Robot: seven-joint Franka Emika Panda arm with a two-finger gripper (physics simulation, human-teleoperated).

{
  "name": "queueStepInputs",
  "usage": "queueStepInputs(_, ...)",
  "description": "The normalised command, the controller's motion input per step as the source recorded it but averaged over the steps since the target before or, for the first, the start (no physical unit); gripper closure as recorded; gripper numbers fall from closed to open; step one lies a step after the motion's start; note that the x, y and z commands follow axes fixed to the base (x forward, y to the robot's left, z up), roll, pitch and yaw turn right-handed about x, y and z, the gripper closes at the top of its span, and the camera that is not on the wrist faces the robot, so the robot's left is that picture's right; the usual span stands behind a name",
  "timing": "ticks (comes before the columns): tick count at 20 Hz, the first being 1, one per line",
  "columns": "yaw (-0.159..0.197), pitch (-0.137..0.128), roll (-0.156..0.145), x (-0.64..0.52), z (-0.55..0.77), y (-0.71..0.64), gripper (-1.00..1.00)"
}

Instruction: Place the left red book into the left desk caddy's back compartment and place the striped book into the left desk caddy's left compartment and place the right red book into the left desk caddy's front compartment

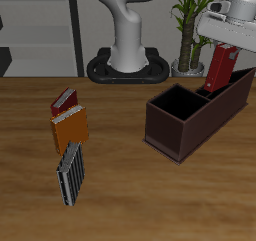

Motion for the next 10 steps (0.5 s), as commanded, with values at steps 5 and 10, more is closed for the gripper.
queueStepInputs(5,-0.032,0.013,-0.018,0.09,-0.05,-0.14,1.0)
queueStepInputs(10,-0.008,0.048,0.04,0.06,-0.14,0.11,1.0)
